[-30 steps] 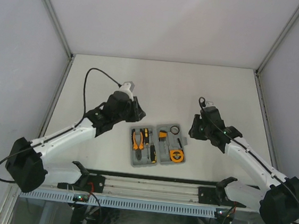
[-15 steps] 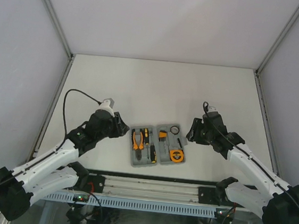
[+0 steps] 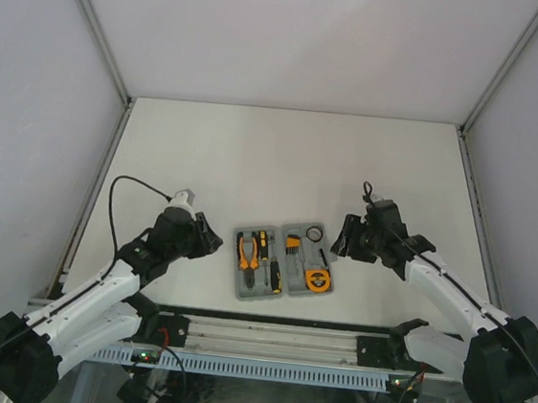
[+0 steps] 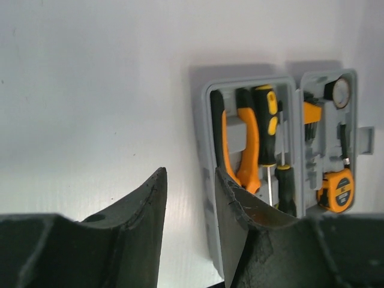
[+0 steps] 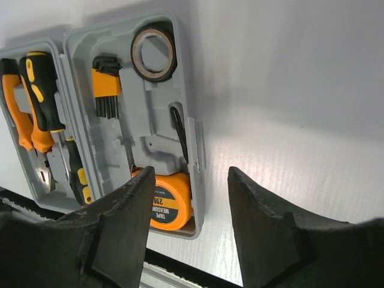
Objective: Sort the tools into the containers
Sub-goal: Adjust the engineering item in the storage box.
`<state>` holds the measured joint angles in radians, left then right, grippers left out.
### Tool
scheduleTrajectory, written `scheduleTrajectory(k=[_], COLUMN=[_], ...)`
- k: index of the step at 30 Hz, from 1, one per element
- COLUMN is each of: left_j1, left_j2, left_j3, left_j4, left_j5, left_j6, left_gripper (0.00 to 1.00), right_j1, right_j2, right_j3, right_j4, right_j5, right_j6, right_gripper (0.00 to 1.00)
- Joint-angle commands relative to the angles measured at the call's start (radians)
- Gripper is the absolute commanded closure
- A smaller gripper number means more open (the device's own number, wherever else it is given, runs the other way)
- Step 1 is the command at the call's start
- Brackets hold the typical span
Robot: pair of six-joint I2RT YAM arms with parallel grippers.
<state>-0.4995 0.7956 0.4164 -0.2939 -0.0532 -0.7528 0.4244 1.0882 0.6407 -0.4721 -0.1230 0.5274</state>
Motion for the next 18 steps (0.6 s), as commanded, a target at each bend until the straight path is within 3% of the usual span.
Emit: scheduleTrajectory(k=[1, 8, 18], left_j1=[0.009, 0.009, 0.009], left_j2=[-0.009, 0.005, 0.021], left_j3=[-0.066, -0.119, -0.131], left_j4=[0.045, 0.094, 0.113], left_j5=[0.027, 0.046, 0.040], left_j6=[-0.017, -0.046, -0.051], left_gripper=[0.59, 0.59, 0.59], right_j1=[-0.022, -0.087, -0.099], right_j2=[0.038, 0.126, 0.220], right_j3=[-0.015, -0.027, -0.029], right_j4=[0.093, 0.165, 0.210], right_j5=[-0.093, -0.204, -0.194], right_j6=[-0.034, -0.053, -0.079], right_gripper=[0.50, 0.62, 0.71])
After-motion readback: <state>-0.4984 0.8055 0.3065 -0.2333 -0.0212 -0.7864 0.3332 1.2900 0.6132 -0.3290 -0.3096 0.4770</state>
